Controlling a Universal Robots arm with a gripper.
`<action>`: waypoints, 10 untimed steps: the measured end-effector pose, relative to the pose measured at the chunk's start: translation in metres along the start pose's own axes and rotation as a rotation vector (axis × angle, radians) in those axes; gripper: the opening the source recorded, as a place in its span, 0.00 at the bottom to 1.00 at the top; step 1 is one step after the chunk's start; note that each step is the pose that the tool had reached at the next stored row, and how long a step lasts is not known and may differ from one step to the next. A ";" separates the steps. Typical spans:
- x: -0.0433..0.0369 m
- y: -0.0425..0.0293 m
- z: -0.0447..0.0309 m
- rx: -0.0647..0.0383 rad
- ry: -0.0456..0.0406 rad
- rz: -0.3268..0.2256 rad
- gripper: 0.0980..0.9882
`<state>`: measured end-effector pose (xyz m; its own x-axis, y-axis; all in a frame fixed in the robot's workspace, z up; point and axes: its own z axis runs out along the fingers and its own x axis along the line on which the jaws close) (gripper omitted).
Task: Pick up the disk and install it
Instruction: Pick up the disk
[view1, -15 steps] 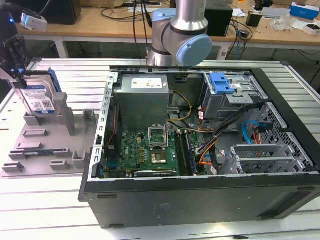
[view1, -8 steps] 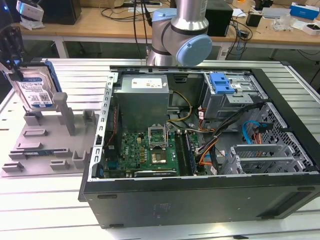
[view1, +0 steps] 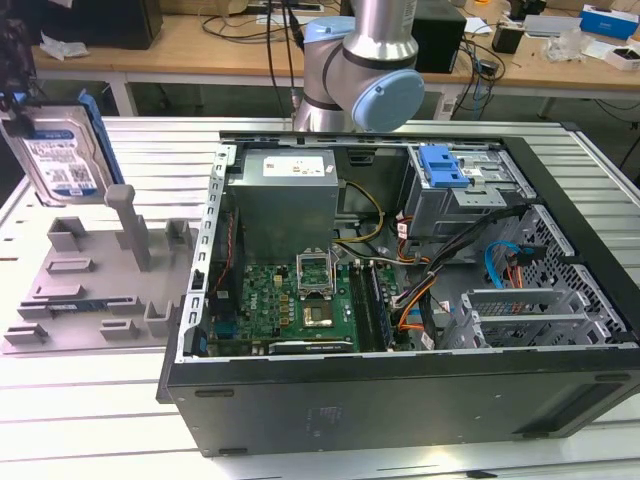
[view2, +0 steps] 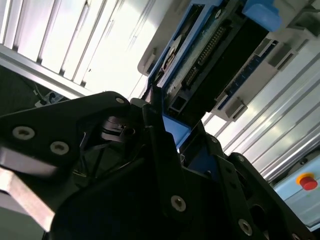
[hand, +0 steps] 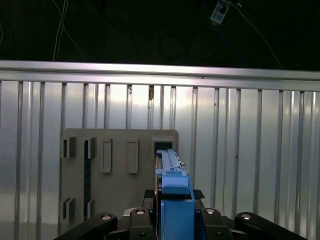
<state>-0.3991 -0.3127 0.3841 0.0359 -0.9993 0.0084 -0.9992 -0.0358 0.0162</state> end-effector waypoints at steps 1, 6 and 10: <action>0.0000 0.0001 -0.0038 0.000 -0.0003 0.000 0.30; 0.0002 0.0004 -0.0258 0.000 -0.0019 0.000 0.30; 0.0004 0.0008 -0.0461 0.001 -0.0045 0.000 0.30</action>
<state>-0.3991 -0.3127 0.4302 0.0363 -0.9993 0.0039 -0.9992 -0.0362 0.0156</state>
